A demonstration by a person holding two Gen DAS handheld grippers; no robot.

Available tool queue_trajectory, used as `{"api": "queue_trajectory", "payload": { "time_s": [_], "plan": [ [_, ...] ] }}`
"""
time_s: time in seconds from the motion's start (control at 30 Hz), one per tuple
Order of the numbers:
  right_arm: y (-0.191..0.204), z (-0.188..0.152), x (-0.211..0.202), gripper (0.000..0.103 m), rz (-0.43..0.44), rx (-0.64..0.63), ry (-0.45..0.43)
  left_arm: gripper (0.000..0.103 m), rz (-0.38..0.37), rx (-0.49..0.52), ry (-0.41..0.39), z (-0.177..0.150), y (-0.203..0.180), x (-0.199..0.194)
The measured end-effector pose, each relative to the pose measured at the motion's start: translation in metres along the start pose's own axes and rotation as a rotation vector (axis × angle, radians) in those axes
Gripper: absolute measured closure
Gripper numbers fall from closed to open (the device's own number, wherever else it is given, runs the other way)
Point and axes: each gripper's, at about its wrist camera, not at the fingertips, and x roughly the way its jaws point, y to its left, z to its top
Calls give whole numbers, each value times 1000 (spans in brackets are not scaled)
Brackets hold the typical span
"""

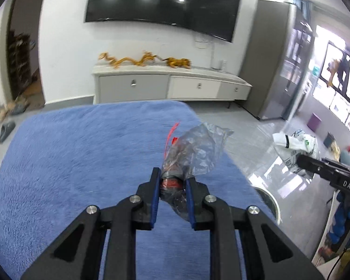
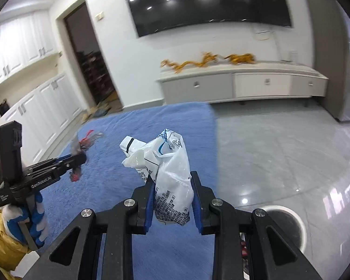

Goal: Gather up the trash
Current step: 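Carry both bags over the bin and open both tools to drop them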

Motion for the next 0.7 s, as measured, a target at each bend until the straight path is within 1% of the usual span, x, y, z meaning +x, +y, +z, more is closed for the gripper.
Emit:
{"api": "queue_trajectory", "payload": {
  "time_s": [0.07,0.23,0.3,0.47,0.6,0.7],
  "plan": [
    [-15,-7,-17,77,-38,21,-21,84,-7,39,6,1,-25,0],
    [-45,-24,-36,77,-100,68,-37,84,-26,110,28,4,-72,11],
    [-55,-33,-40,77,-124,90,-35,84,-35,145,37,4,-92,17],
    [-87,-55,-42,77,-151,165,-26,84,-59,224,59,2,-135,33],
    [-120,-76,-42,77,-170,233,-7,84,-85,276,99,-1,-172,55],
    [-143,-88,-36,77,-184,279,13,84,-98,304,129,-4,-191,71]
  ]
}}
